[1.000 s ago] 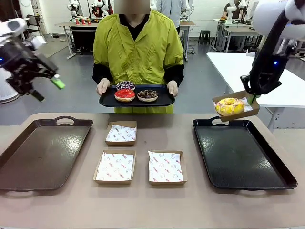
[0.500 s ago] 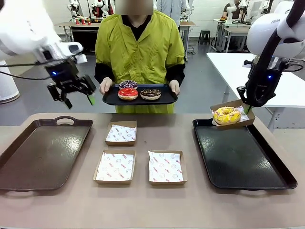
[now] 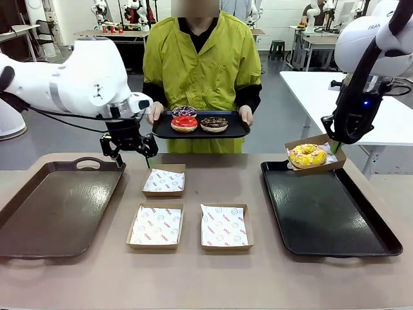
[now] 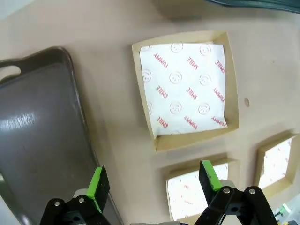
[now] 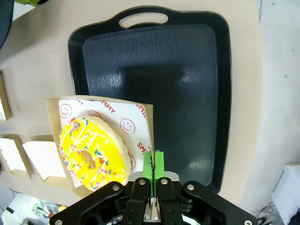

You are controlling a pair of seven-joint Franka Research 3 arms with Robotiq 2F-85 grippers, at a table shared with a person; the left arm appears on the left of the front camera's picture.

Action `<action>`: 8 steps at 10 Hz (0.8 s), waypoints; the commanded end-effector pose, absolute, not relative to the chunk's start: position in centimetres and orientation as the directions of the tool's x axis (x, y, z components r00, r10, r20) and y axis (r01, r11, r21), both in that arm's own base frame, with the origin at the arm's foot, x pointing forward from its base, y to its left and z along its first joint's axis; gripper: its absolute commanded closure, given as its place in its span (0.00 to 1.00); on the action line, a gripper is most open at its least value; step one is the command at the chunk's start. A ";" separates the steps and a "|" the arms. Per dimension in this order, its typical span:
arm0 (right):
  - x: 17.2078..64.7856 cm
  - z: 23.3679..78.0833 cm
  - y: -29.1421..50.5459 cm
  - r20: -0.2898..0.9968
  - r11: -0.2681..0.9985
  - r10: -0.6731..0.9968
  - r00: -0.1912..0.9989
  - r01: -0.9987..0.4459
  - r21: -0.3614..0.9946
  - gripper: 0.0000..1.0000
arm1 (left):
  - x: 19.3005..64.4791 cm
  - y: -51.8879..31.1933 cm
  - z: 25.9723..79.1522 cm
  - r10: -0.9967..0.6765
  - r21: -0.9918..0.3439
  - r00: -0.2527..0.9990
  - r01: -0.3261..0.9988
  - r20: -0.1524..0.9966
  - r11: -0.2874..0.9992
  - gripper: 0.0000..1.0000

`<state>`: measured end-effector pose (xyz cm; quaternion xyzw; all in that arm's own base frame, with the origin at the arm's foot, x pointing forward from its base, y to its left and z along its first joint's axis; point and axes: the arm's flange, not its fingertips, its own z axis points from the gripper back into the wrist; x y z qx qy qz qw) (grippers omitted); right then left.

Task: Individually package the donuts and arrange them on the tray.
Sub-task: Place the picked Paper togo box on the Handle tray while simultaneously picking up another Paper togo box from the table with the other hand.

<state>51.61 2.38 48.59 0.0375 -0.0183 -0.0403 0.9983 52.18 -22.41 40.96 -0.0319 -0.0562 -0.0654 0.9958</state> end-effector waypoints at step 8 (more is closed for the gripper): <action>51.6 48.9 2.4 0.026 0.994 -0.081 0.996 0.079 0.077 0.99 | 52.7 -22.7 40.5 -0.133 -0.042 0.982 0.140 0.138 0.989 0.00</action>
